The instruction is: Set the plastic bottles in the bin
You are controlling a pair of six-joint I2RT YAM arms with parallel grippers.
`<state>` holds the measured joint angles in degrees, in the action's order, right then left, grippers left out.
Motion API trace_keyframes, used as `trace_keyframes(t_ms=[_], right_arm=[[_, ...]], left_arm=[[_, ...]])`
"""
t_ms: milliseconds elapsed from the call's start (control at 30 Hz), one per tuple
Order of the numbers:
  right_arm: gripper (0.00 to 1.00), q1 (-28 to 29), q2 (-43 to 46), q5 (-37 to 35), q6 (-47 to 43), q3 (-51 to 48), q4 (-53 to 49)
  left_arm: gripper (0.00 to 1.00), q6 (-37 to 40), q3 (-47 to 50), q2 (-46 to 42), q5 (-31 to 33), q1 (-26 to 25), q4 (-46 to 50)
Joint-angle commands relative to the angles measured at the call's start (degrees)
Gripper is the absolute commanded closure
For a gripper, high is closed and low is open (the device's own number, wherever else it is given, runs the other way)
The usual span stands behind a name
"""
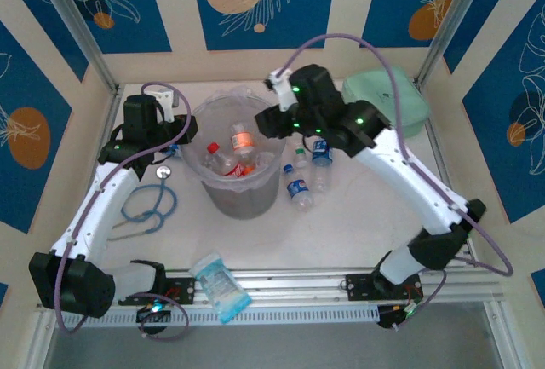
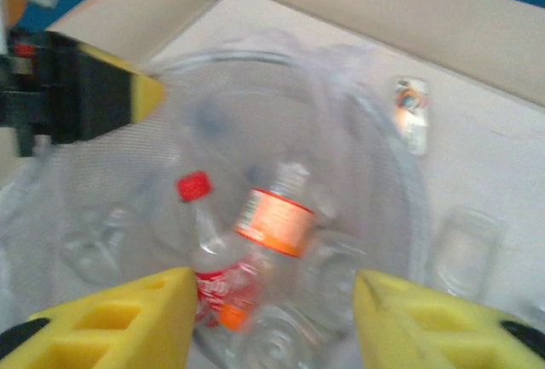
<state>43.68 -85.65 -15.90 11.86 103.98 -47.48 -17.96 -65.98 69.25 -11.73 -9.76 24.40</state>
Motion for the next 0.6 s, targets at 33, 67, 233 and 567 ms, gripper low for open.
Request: trace_keyframes(t_ms=[33,67,233,567], right_arm=[[0.43,-8.56,5.10,6.51,7.46,-11.01,0.81],[0.40,-10.46,6.74,7.57,8.67,-14.25,1.77],[0.11,-20.29,9.24,12.81,11.27,-25.23,2.76],[0.01,-33.25,-4.56,21.23,17.70,-25.33,-1.16]], left_arm=[[0.77,0.90,1.42,0.62,0.83,0.76,2.32],[0.77,0.90,1.38,0.68,0.83,0.75,2.34],[0.77,0.71,1.38,0.77,0.57,0.76,2.14],[0.77,0.64,1.55,0.40,0.25,0.73,1.93]])
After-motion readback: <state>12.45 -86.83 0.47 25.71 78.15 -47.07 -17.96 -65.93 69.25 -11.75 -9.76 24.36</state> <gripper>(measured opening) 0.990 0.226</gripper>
